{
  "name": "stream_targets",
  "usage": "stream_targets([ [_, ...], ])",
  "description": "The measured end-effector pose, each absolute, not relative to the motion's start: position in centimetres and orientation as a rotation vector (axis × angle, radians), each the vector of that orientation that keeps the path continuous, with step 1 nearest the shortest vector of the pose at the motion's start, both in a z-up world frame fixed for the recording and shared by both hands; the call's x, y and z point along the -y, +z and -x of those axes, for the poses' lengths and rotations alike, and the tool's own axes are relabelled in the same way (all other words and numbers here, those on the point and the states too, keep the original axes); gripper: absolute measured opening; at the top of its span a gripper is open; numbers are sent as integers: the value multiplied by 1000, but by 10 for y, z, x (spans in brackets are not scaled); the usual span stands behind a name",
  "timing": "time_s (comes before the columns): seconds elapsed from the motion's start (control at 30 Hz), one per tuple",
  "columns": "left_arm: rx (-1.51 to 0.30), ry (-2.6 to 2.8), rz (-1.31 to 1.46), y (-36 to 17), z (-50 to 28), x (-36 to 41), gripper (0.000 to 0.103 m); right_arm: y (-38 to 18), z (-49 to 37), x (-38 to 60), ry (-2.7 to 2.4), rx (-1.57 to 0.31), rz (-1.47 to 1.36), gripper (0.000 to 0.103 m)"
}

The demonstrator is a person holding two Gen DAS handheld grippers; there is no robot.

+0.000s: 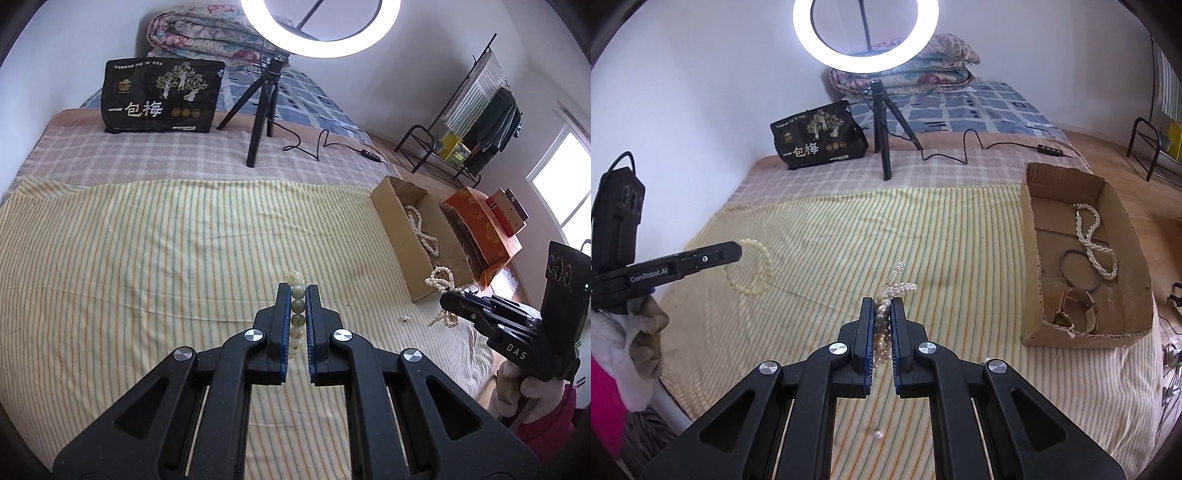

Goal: Organize jewelry
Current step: 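Carry the bracelet and pearl strand over the cardboard box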

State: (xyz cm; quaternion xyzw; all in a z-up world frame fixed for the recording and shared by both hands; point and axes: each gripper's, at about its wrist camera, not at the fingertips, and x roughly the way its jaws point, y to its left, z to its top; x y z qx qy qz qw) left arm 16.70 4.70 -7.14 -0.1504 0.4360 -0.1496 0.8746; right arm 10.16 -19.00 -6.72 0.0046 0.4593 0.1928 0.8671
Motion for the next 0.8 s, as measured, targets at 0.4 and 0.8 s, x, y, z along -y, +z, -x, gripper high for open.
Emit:
stream_targets([
  [0.4,-875,-393,310,-52,-179,6,5,-47,-115,244,308,-901,-66,6],
  [0.8,-867,-484,301,-44,-197,69,5,-48,-145,300,201,-868,-158,6],
])
